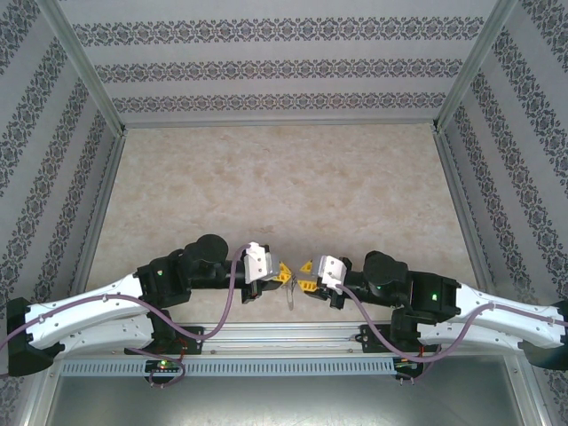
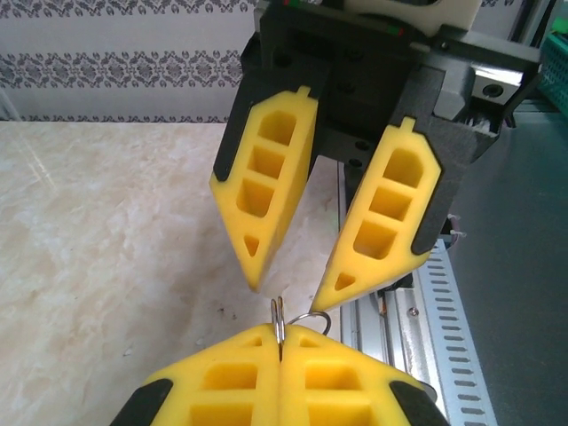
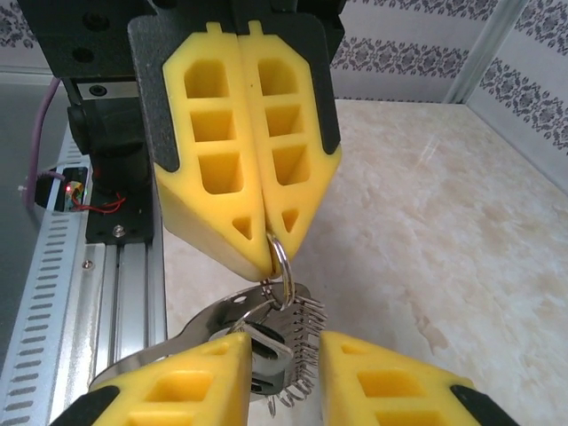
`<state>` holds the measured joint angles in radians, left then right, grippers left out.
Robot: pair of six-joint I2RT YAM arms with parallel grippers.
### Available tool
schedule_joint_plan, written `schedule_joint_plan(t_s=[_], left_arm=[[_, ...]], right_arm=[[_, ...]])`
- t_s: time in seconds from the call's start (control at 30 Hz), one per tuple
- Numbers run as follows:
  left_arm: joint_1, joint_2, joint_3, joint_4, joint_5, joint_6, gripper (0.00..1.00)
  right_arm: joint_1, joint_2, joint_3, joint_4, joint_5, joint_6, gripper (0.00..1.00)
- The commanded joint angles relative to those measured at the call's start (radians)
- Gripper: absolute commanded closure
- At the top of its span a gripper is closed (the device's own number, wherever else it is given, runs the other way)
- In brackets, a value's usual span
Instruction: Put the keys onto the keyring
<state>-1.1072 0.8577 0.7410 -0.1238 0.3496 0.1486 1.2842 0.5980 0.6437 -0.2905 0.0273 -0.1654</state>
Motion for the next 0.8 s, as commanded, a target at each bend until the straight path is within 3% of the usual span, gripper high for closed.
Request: schedule_joint_plan(t_s=[0.0, 0.47, 0.77], left_arm=[[-0.013, -0.019, -0.013, 0.090, 0.048, -0.026, 1.00], [-0.013, -0.028, -0.029, 0.132, 0.087, -0.038, 1.00], [-0.013, -0.057, -0.095, 0.307, 0.125, -0.088, 1.00]], right_arm=[[-0.008, -0.006, -0.009, 0.057, -0.029, 0.014, 0.75], [-0.016, 0.023, -0.003, 0.079, -0.064, 0.016, 0.79], [-0.020, 0.015, 0.000, 0.090, -0.084, 0.012, 0.81]])
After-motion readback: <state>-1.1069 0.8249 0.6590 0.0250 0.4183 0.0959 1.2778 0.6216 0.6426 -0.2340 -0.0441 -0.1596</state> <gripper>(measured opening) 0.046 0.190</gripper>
